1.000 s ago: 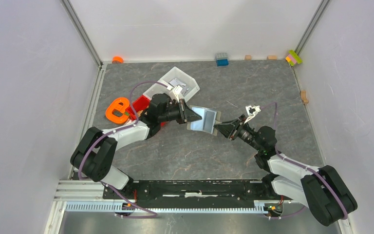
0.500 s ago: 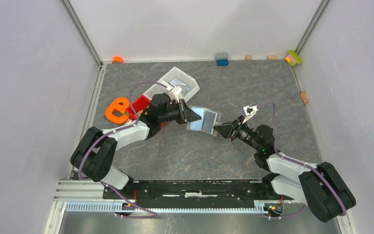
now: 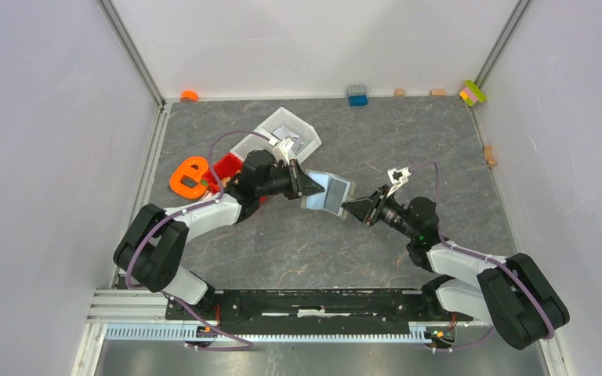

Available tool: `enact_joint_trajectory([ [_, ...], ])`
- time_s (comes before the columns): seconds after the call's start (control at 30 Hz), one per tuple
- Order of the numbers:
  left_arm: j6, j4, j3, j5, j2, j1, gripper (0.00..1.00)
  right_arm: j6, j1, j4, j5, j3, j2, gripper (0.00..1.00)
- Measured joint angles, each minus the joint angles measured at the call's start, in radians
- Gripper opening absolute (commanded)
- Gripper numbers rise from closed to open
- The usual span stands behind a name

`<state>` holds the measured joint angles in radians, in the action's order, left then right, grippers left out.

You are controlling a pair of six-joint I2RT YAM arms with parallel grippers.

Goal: Take the credit cards out of the card holder
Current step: Remove the credit card from the card holder.

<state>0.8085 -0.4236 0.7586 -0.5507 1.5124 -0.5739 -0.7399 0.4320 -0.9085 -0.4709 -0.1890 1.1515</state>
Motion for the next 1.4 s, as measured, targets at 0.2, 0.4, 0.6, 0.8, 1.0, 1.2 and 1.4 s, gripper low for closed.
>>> enact_joint_trajectory([
  [0.2, -0.006, 0.008, 0.003, 0.000, 0.000, -0.002, 0.03, 0.001, 0.010, -0.013, -0.009, 0.000, -0.005, 0.26],
  [0.4, -0.006, 0.011, 0.014, -0.001, 0.008, -0.009, 0.03, 0.000, 0.021, -0.062, -0.026, 0.000, -0.023, 0.24],
  [0.6, -0.006, 0.009, 0.018, -0.002, 0.013, -0.012, 0.03, 0.000, 0.026, -0.071, -0.026, 0.000, -0.032, 0.19],
  [0.8, -0.006, 0.009, 0.019, -0.002, 0.013, -0.012, 0.03, 0.000, 0.026, -0.071, -0.027, 0.000, -0.032, 0.17],
  [1.0, -0.006, 0.009, 0.026, -0.002, 0.017, -0.016, 0.03, 0.000, 0.031, -0.082, -0.030, 0.001, -0.032, 0.15],
  [1.2, -0.007, 0.008, 0.031, -0.005, 0.019, -0.019, 0.03, -0.002, 0.034, -0.093, -0.031, 0.002, -0.032, 0.18],
  [1.4, -0.006, 0.008, 0.034, -0.009, 0.032, -0.024, 0.03, -0.004, 0.037, -0.094, -0.035, 0.002, -0.032, 0.13],
])
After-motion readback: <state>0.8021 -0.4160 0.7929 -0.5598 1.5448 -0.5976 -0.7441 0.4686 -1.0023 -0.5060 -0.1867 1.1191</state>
